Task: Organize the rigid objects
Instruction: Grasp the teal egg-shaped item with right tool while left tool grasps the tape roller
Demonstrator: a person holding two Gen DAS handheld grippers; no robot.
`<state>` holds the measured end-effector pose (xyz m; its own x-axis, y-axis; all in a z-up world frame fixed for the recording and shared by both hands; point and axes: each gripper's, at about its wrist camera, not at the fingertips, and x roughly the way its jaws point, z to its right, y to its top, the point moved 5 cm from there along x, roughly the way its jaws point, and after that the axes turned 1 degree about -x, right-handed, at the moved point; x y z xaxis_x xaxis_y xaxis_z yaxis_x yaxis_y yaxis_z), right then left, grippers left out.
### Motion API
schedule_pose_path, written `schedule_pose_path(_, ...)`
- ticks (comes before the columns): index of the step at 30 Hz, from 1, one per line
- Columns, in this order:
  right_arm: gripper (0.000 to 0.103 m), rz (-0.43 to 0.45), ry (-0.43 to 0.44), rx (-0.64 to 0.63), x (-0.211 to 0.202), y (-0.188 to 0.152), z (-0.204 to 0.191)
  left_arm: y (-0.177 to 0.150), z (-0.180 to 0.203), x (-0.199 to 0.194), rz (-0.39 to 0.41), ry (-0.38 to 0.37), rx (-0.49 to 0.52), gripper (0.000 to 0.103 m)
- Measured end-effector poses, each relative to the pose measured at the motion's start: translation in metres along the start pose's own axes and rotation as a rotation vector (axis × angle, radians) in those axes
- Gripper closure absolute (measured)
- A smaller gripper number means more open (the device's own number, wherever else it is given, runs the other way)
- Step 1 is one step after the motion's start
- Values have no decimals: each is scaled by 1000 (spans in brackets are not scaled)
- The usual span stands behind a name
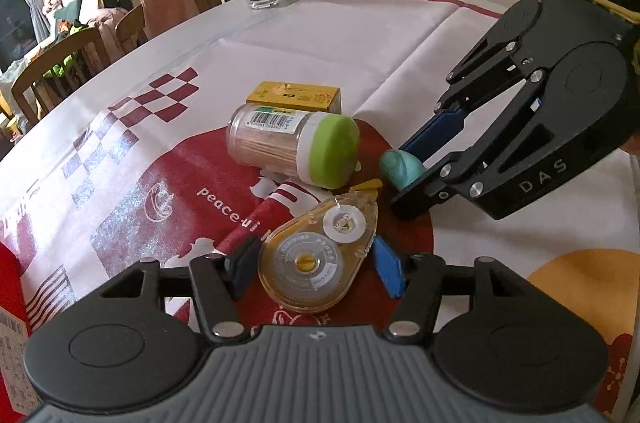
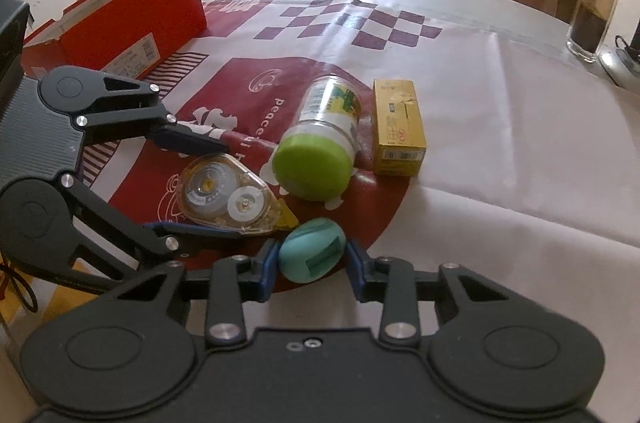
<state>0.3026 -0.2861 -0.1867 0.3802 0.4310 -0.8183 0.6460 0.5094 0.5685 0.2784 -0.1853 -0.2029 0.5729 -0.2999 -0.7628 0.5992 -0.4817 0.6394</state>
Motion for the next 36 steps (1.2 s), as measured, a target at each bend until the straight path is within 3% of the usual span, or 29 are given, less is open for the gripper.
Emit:
schedule_pose_path(16,68,91,-62,74,-38,10,-33,-13,-30,-46,13,22,-152,43)
schedule_pose_path(36,68,197,-57,-28,-65,94,-124,-21,-102,-160,157,133,-301,42)
